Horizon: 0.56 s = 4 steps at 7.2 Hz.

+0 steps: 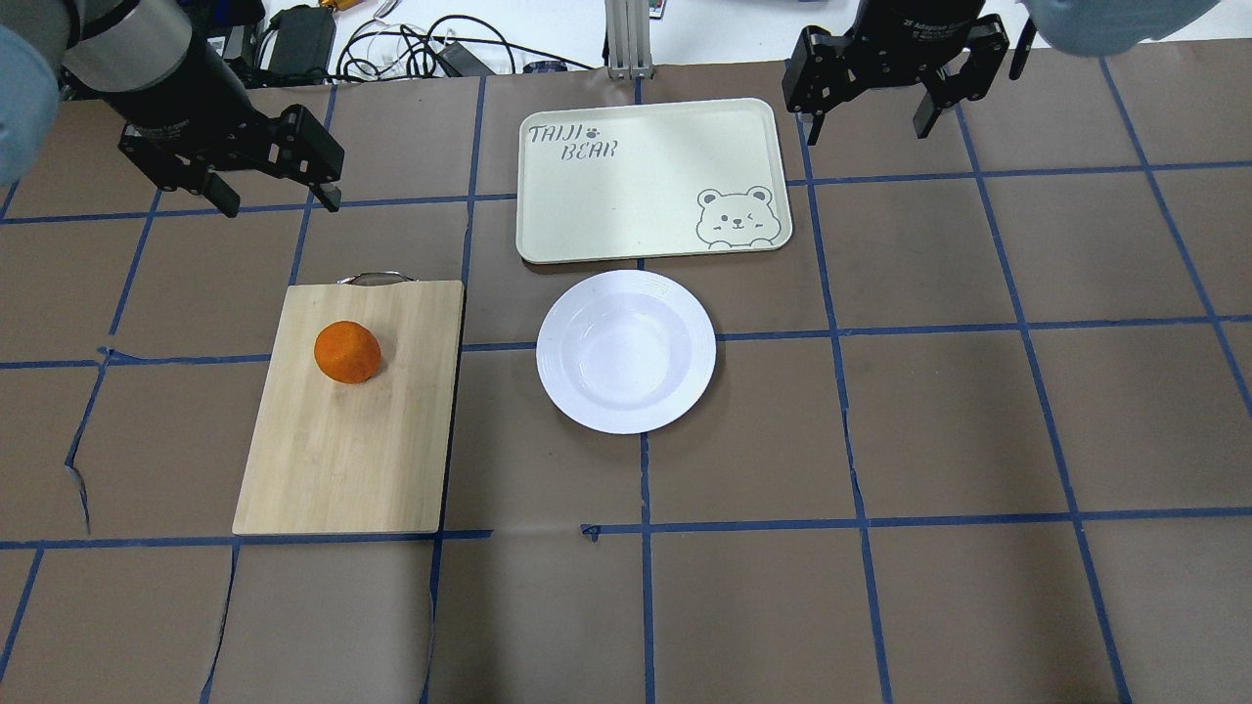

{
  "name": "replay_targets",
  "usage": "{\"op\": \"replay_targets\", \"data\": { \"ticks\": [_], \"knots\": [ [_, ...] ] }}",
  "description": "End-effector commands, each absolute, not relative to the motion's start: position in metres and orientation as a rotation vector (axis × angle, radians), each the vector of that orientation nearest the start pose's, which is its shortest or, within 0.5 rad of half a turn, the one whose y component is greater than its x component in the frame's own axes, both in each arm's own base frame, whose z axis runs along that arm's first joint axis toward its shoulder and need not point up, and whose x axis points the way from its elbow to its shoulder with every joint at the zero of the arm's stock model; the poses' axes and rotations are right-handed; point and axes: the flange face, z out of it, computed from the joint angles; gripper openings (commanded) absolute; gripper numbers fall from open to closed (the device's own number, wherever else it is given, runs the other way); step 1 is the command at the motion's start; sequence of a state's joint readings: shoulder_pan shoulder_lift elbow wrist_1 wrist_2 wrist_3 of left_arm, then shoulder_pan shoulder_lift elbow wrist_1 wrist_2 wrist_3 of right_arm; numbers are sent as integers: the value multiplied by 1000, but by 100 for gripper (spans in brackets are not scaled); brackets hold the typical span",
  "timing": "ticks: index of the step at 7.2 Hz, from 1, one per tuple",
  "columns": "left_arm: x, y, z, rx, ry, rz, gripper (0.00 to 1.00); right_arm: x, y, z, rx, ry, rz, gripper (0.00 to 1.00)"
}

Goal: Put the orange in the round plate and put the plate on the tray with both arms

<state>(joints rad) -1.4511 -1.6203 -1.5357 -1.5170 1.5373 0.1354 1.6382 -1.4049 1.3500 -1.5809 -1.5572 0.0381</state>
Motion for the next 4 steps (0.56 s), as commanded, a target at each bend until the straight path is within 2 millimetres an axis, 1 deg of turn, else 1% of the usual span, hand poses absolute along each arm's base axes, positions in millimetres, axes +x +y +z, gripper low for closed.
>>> {"op": "replay_targets", "data": {
  "ticks": [1,4],
  "knots": [
    [-74,-527,487,37,3167,-72,100,173,-558,510,-49,3124,-97,100],
    [-75,-521,487,37,3172,-26,100,173,-558,510,-46,3122,-99,100]
  ]
}}
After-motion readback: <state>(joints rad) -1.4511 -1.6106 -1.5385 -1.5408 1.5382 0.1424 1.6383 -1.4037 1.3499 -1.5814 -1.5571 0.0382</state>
